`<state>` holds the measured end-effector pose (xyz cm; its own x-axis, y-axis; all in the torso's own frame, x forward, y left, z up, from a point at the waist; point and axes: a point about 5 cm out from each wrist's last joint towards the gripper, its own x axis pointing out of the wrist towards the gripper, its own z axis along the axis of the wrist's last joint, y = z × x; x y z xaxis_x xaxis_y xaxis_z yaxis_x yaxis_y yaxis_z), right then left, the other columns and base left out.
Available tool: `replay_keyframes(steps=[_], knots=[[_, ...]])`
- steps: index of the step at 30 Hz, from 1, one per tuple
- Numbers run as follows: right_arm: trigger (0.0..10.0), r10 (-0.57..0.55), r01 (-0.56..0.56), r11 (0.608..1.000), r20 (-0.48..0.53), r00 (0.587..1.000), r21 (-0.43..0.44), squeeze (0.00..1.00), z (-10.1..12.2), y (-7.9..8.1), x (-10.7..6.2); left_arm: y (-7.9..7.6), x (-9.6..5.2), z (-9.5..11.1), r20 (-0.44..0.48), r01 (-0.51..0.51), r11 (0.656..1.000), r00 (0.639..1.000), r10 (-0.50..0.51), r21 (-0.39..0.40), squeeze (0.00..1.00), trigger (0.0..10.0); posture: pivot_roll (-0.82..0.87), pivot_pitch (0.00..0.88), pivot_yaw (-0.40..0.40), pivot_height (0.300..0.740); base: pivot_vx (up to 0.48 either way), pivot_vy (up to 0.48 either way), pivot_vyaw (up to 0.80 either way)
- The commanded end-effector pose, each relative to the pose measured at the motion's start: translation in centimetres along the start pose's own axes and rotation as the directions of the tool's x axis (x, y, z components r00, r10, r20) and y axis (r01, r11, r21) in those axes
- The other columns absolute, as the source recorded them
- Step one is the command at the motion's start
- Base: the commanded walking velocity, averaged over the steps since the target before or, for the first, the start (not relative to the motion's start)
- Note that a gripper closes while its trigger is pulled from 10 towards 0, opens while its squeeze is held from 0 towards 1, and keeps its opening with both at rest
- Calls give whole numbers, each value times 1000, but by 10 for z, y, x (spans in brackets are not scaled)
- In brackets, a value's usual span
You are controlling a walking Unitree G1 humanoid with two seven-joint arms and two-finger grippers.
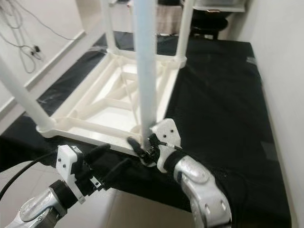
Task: Building children table
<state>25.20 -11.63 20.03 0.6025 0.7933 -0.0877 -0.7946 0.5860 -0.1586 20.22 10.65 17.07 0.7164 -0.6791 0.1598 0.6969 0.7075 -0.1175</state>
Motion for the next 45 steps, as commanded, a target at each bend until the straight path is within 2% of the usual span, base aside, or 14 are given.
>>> replay_keyframes(steps=[1,2,6,12,13,14,18,19,28,38,40,41,43,45], knots=[[10000,135,-136,991,44,990,12,906,2,12,4,0,-2,-5,-20,-15,1000,1000,15,-4,0,10000,-18,146,22,740,0,0,0],[10000,187,-186,982,31,982,-26,0,3,3,1,0,-1,-5,-18,-15,1000,1000,15,-4,0,10000,-14,143,21,740,0,0,0],[10000,269,-272,957,-37,962,-100,0,3,-27,-3,-1,1,-4,-10,-19,1000,1000,19,-2,0,10000,-10,145,20,740,0,0,0],[9804,348,-349,933,-29,937,-86,0,6,-49,8,-1,3,-3,-5,-20,1000,1000,20,0,0,10000,-2,155,29,740,0,0,0],[8000,361,-362,929,-22,932,-79,0,6,-54,12,-1,4,-3,-5,-21,1000,1000,21,0,0,10000,-2,155,29,740,0,0,0],[2980,370,-370,926,-17,929,-77,0,6,-57,14,0,4,-3,-4,-21,1000,1000,21,1,0,10000,-2,155,29,740,0,0,0],[2980,384,-382,921,0,924,-74,0,6,-60,16,0,4,-3,-4,-22,1000,1000,22,2,0,10000,-5,158,32,740,0,0,0],[0,377,-375,924,13,926,-78,0,7,-63,19,0,4,-3,-4,-23,1000,1000,23,2,0,10000,-14,163,37,740,0,0,0],[0,326,-322,942,29,945,-93,0,6,-73,19,1,5,-2,0,-25,1000,1000,25,3,0,10000,-21,176,33,740,0,0,0],[0,-73,73,995,0,997,-62,0,-11,-73,0,2,6,1,10,-23,1000,1000,23,3,0,10000,-67,212,20,740,0,0,0],[0,-395,395,919,0,919,-1,0,-17,-61,-2,3,6,2,12,-22,1000,1000,22,4,0,10000,-79,221,20,740,0,0,0],[0,-395,395,919,0,919,-1,0,-17,-61,-2,3,6,2,12,-22,1000,1000,22,4,0,10000,-79,221,20,740,0,0,0],[0,-556,555,831,-36,830,-29,0,-27,-34,-4,4,7,3,14,-21,1000,1000,21,6,0,10000,-81,224,24,740,0,0,0],[0,-554,553,833,-34,832,-35,0,-27,-31,-3,4,7,3,14,-21,1000,1000,21,6,0,10000,-81,224,24,740,0,0,0]])
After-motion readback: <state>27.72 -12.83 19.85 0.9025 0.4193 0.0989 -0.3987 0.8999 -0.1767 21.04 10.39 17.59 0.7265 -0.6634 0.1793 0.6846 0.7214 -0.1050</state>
